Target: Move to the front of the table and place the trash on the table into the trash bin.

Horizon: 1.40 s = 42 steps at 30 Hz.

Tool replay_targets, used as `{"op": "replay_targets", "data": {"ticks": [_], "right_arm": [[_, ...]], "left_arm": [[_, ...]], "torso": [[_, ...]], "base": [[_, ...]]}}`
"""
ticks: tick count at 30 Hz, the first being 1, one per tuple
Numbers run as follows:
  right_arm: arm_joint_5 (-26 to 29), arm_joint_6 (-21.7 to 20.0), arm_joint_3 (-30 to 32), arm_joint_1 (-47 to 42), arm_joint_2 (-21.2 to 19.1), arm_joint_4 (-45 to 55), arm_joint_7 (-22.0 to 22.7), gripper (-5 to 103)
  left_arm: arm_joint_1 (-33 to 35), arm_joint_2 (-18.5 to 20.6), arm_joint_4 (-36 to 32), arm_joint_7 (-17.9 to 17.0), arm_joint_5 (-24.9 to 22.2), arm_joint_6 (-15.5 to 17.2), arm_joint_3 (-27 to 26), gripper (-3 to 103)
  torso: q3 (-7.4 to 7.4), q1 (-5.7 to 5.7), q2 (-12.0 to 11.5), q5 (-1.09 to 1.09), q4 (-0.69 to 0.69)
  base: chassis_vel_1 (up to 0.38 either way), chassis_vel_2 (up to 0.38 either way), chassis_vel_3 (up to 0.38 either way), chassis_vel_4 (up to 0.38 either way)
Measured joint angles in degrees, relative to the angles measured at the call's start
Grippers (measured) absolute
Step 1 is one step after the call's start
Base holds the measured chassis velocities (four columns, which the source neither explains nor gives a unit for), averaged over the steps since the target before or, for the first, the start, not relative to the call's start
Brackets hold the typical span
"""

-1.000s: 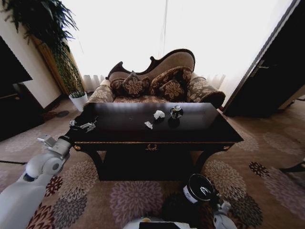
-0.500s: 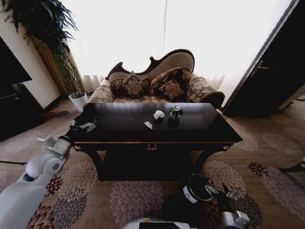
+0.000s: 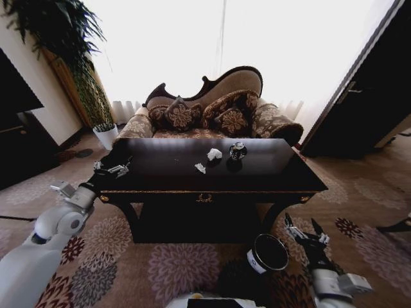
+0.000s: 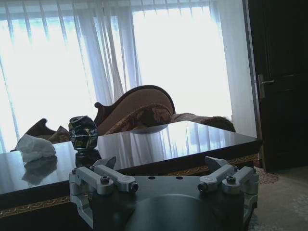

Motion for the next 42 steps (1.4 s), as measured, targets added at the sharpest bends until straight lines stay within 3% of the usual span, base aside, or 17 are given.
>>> {"op": "replay_targets", "data": {"ticks": [10,15,18,20,21,26,32,42], "right_arm": [[1.5,-6.0,-1.6,9.5,-7.4,-1.7,1.9,100],[3.4,-8.5,-4.6,15.3,-13.0,-4.5,2.5,100],[4.1,-9.4,-7.2,20.0,-20.0,-7.7,2.4,100],[4.4,-9.5,-7.5,20.7,-21.0,-8.2,2.3,100],[5.7,-9.8,-8.6,22.7,-23.9,-9.8,2.3,100],[7.5,-9.9,-11.4,25.7,-28.2,-13.0,2.1,100],[12.1,-9.9,-19.4,34.3,-33.8,-19.0,1.6,100],[16.1,-10.5,-31.7,50.4,-39.1,-26.1,1.7,100]], "left_arm": [[0.0,0.0,0.0,0.0,0.0,0.0,0.0,100],[0.0,0.0,0.0,0.0,0.0,0.0,0.0,100],[0.0,0.0,0.0,0.0,0.0,0.0,0.0,100],[0.0,0.0,0.0,0.0,0.0,0.0,0.0,100],[0.0,0.0,0.0,0.0,0.0,0.0,0.0,100],[0.0,0.0,0.0,0.0,0.0,0.0,0.0,100],[0.0,0.0,0.0,0.0,0.0,0.0,0.0,100],[0.0,0.0,0.0,0.0,0.0,0.0,0.0,100]], "torso": [[0.0,0.0,0.0,0.01,0.01],[0.0,0.0,0.0,0.01,0.01],[0.01,0.01,0.0,0.01,0.02],[0.01,0.01,0.0,0.02,0.02],[0.01,0.01,0.0,0.01,0.01],[0.01,0.01,0.0,0.0,0.01],[0.01,0.01,0.0,0.02,0.0],[0.0,0.01,0.0,0.0,0.0]], "base": [[0.0,0.0,0.0,0.0],[0.0,0.0,0.0,0.0],[0.0,0.0,0.0,0.0],[0.0,0.0,0.0,0.0],[0.0,0.0,0.0,0.0],[0.0,0.0,0.0,0.0],[0.0,0.0,0.0,0.0],[0.0,0.0,0.0,0.0]]}}
